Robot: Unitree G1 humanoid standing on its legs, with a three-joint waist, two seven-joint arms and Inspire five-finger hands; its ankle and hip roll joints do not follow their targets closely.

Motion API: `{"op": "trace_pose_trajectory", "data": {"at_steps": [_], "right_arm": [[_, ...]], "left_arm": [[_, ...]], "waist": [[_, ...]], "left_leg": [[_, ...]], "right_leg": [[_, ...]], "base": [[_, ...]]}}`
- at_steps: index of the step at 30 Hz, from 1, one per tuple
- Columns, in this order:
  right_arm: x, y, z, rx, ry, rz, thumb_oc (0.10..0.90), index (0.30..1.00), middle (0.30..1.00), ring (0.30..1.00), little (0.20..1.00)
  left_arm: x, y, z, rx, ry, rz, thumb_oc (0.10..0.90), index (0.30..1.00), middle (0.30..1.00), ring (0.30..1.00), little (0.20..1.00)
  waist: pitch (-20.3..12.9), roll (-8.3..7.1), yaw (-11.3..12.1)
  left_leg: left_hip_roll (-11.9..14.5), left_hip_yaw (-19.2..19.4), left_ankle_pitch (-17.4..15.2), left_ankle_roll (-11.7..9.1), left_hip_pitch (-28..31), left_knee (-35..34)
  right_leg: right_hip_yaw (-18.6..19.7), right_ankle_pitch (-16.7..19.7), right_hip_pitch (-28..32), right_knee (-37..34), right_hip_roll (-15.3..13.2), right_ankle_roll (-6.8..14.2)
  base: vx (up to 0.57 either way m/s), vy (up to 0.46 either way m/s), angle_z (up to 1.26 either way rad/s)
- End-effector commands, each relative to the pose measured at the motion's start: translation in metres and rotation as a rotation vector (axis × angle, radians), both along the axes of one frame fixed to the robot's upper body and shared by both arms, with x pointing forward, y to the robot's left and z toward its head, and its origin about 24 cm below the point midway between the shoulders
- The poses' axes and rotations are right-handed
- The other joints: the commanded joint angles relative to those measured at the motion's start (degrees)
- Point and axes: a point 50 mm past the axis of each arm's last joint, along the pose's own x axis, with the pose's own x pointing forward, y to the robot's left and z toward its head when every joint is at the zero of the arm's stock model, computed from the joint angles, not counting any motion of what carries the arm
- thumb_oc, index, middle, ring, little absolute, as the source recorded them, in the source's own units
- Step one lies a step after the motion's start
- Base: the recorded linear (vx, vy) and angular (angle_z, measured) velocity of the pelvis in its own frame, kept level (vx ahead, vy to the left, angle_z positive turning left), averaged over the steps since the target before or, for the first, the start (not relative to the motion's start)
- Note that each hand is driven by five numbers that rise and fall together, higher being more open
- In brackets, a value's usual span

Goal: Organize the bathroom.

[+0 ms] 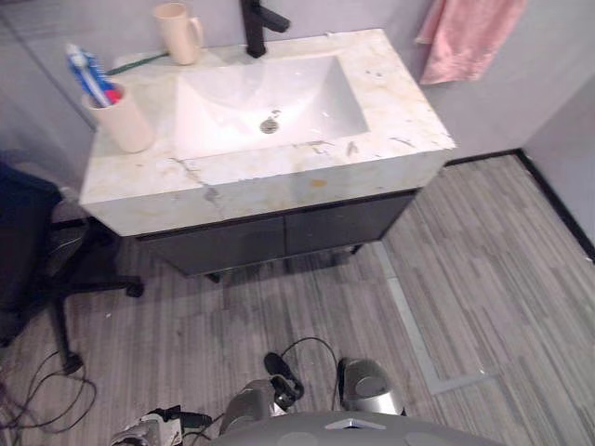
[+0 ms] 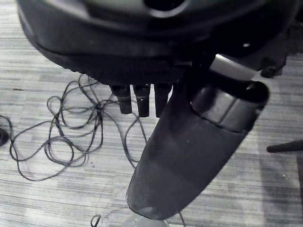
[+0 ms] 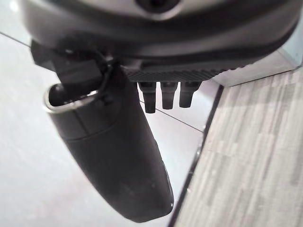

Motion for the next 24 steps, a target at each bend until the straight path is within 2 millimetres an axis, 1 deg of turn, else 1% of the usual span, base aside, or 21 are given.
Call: {"op": "trace_pose_trajectory", "data": {"at_steps": [1, 3, 4, 5, 7, 8, 9, 10, 11, 12, 13, 14, 15, 17, 18, 19, 20, 21, 22, 23, 24], "right_arm": [[0.022, -0.008, 0.045, -0.166, -0.086, 0.03, 0.8, 0.9, 0.9, 0.9, 0.9], [0.024, -0.001, 0.029, -0.143, -0.061, 0.043, 0.8, 0.9, 0.9, 0.9, 0.9], [0.026, 0.009, 0.006, -0.107, 0.002, 0.081, 0.8, 0.9, 0.9, 0.9, 0.9], [0.026, 0.009, 0.006, -0.107, 0.002, 0.081, 0.8, 0.9, 0.9, 0.9, 0.9], [0.025, 0.016, -0.012, -0.074, 0.035, 0.12, 0.8, 0.9, 0.9, 0.9, 0.9], [0.022, 0.021, -0.023, -0.058, 0.061, 0.133, 0.8, 0.9, 0.9, 0.9, 0.9], [0.017, 0.029, -0.04, -0.029, 0.083, 0.156, 0.8, 0.9, 0.9, 0.9, 0.9], [0.014, 0.035, -0.051, -0.003, 0.089, 0.156, 0.8, 0.9, 0.9, 0.9, 0.9], [0.013, 0.038, -0.055, 0.007, 0.088, 0.159, 0.8, 0.9, 0.9, 0.9, 0.9], [0.012, 0.044, -0.064, 0.031, 0.092, 0.162, 0.8, 0.9, 0.9, 0.9, 0.9], [0.01, 0.051, -0.074, 0.062, 0.098, 0.166, 0.8, 0.9, 0.9, 0.9, 0.9], [0.011, 0.053, -0.076, 0.074, 0.096, 0.169, 0.8, 0.9, 0.9, 0.9, 0.9], [0.011, 0.064, -0.089, 0.118, 0.106, 0.186, 0.8, 0.9, 0.9, 0.9, 0.9], [0.013, 0.087, -0.116, 0.198, 0.103, 0.206, 0.8, 0.9, 0.9, 0.9, 0.9], [0.013, 0.088, -0.116, 0.196, 0.104, 0.208, 0.8, 0.9, 0.9, 0.9, 0.9], [0.015, 0.099, -0.127, 0.231, 0.121, 0.235, 0.8, 0.9, 0.9, 0.9, 0.9], [0.016, 0.102, -0.129, 0.234, 0.122, 0.239, 0.8, 0.9, 0.9, 0.9, 0.9], [0.027, 0.135, -0.149, 0.29, 0.148, 0.295, 0.8, 0.9, 0.9, 0.9, 0.9], [0.027, 0.135, -0.149, 0.29, 0.148, 0.295, 0.8, 0.9, 0.9, 0.9, 0.9], [0.028, 0.14, -0.152, 0.299, 0.15, 0.304, 0.8, 0.9, 0.9, 0.9, 0.9], [0.027, 0.152, -0.161, 0.321, 0.159, 0.326, 0.8, 0.9, 0.9, 0.9, 0.9]], "left_arm": [[-0.021, 0.015, 0.003, 0.032, 0.073, -0.066, 0.8, 0.9, 0.9, 0.9, 0.9], [-0.018, 0.014, 0.003, 0.022, 0.059, -0.062, 0.8, 0.9, 0.9, 0.9, 0.9], [-0.012, 0.011, 0.003, 0.008, 0.052, -0.068, 0.8, 0.9, 0.9, 0.9, 0.9], [-0.012, 0.011, 0.003, 0.008, 0.052, -0.068, 0.8, 0.9, 0.9, 0.9, 0.9], [-0.012, 0.009, 0.002, 0.003, 0.057, -0.077, 0.8, 0.9, 0.9, 0.9, 0.9], [-0.011, 0.009, 0.002, 0.0, 0.06, -0.081, 0.8, 0.9, 0.9, 0.9, 0.9], [-0.011, 0.009, 0.002, -0.005, 0.063, -0.092, 0.8, 0.9, 0.9, 0.9, 0.9], [-0.01, 0.008, 0.002, -0.009, 0.065, -0.098, 0.8, 0.9, 0.9, 0.9, 0.9], [-0.01, 0.008, 0.002, -0.009, 0.065, -0.101, 0.8, 0.9, 0.9, 0.9, 0.9], [-0.009, 0.007, 0.002, -0.014, 0.058, -0.108, 0.8, 0.9, 0.9, 0.9, 0.9], [-0.007, 0.006, 0.001, -0.023, 0.054, -0.111, 0.8, 0.9, 0.9, 0.9, 0.9], [-0.007, 0.006, 0.001, -0.023, 0.052, -0.111, 0.8, 0.9, 0.9, 0.9, 0.9], [-0.004, 0.002, 0.0, -0.031, 0.053, -0.118, 0.8, 0.9, 0.9, 0.9, 0.9], [-0.005, -0.004, -0.002, -0.054, 0.058, -0.127, 0.8, 0.9, 0.9, 0.9, 0.9], [-0.005, -0.004, -0.002, -0.054, 0.058, -0.127, 0.8, 0.9, 0.9, 0.9, 0.9], [-0.007, -0.006, -0.003, -0.062, 0.06, -0.13, 0.8, 0.9, 0.9, 0.9, 0.9], [-0.007, -0.006, -0.003, -0.066, 0.061, -0.132, 0.8, 0.9, 0.9, 0.9, 0.9], [-0.009, -0.014, -0.006, -0.063, 0.074, -0.159, 0.8, 0.9, 0.9, 0.9, 0.9], [-0.009, -0.014, -0.006, -0.063, 0.074, -0.159, 0.8, 0.9, 0.9, 0.9, 0.9], [-0.007, -0.013, -0.006, -0.064, 0.078, -0.177, 0.8, 0.9, 0.9, 0.9, 0.9], [-0.006, -0.01, -0.004, -0.061, 0.076, -0.193, 0.8, 0.9, 0.9, 0.9, 0.9]], "waist": [[-1.73, -3.82, 3.71], [-1.7, -3.8, 3.6], [-1.83, -3.64, 3.48], [-1.83, -3.64, 3.48], [-1.98, -3.71, 3.18], [-2.07, -3.76, 2.97], [-2.19, -3.97, 2.46], [-1.96, -4.3, 2.48], [-1.86, -4.38, 2.51], [-1.42, -4.61, 2.68], [-0.92, -4.88, 2.99], [-0.85, -5.29, 3.03], [-0.47, -5.66, 3.49], [-0.81, -5.56, 4.98], [-0.77, -5.62, 5.04], [-1.22, -4.74, 6.12], [-1.27, -4.88, 6.27], [-1.4, -3.16, 6.58], [-1.4, -3.16, 6.58], [-1.47, -2.55, 6.43], [-1.53, -1.11, 6.15]], "left_leg": [[-4.07, -2.12, -3.24, -1.54, 3.76, -0.71], [-4.05, -1.98, -3.05, -1.87, 3.51, -0.56], [-4.03, -2.31, -2.79, -2.3, 3.41, -0.55], [-4.03, -2.31, -2.79, -2.3, 3.41, -0.55], [-3.94, -2.7, -2.74, -2.55, 3.4, -0.29], [-3.85, -3.03, -3.06, -2.61, 3.47, 0.34], [-3.59, -4.28, -4.0, -2.88, 3.12, 3.29], [-2.59, -6.42, -2.37, -4.38, 1.44, 9.07], [-2.05, -7.33, -1.52, -5.17, 0.55, 11.45], [-1.03, -9.58, 0.8, -6.69, -1.46, 16.76], [-0.15, -11.94, 2.68, -7.45, -3.35, 21.04], [0.03, -11.46, 4.25, -6.79, -4.17, 21.37], [0.5, -13.48, 4.26, -6.23, -5.25, 22.03], [-1.26, -19.18, 0.78, -3.38, -0.92, 7.86], [-1.36, -19.26, 0.8, -3.32, -0.63, 7.36], [-1.57, -24.66, 2.5, -3.45, 1.21, -0.25], [-1.9, -25.52, 2.77, -3.44, 1.09, -0.2], [-2.0, -25.5, 2.32, -3.91, 2.75, -1.95], [-2.0, -25.5, 2.32, -3.91, 2.75, -1.95], [-1.99, -24.99, 2.63, -4.15, 3.63, -3.18], [-2.23, -24.55, 3.15, -4.54, 5.35, -6.04]], "right_leg": [[2.98, 3.0, -5.48, -0.77, 1.2, 0.47], [3.3, 3.44, -5.08, -1.86, 1.7, 0.34], [3.5, 3.51, -4.82, -2.24, 2.29, 0.14], [3.5, 3.51, -4.82, -2.24, 2.29, 0.14], [3.5, 3.51, -4.69, -2.28, 2.55, -0.09], [3.75, 3.43, -4.68, -2.11, 2.78, -0.36], [4.69, 3.26, -4.82, -1.6, 3.2, -1.11], [5.46, 3.23, -4.93, -1.08, 3.78, -2.15], [5.53, 3.26, -5.02, -0.86, 4.12, -2.62], [5.75, 3.44, -5.13, -0.44, 4.76, -3.55], [5.73, 3.57, -5.14, 0.03, 5.1, -4.2], [5.54, 4.56, -5.81, 0.01, 4.89, -4.63], [5.5, 4.69, -5.38, 0.28, 4.5, -4.68], [7.29, 4.24, -5.55, 1.07, 3.48, -3.21], [7.37, 4.22, -5.49, 1.08, 3.41, -3.17], [8.89, 4.01, -6.02, 1.21, 3.56, -2.55], [9.36, 4.24, -6.28, 1.12, 3.32, -2.45], [9.5, 4.04, -7.66, 1.91, 1.59, -1.04], [9.5, 4.04, -7.66, 1.91, 1.59, -1.04], [9.06, 4.08, -8.01, 2.12, 1.18, -0.65], [8.71, 4.35, -8.84, 2.28, 0.16, 0.41]], "base": [[0.01, -0.1, -0.37], [0.04, -0.092, 0.12], [0.06, -0.084, 0.25], [0.08, -0.112, 0.13], [0.07, -0.115, 0.07], [0.11, -0.198, 0.16], [0.11, -0.242, 0.17], [0.09, -0.228, 0.21], [0.04, -0.208, 0.14], [0.01, -0.182, 0.16], [-0.06, -0.171, 0.2], [-0.05, -0.101, 0.03], [-0.01, 0.028, -0.12], [0.09, 0.144, -0.17], [0.1, 0.183, -0.35], [0.06, 0.107, -0.74], [0.09, 0.258, -0.9], [0.04, 0.158, -0.62], [0.05, 0.2, -0.55], [0.04, 0.163, -0.7], [0.05, 0.211, -0.64]]}}
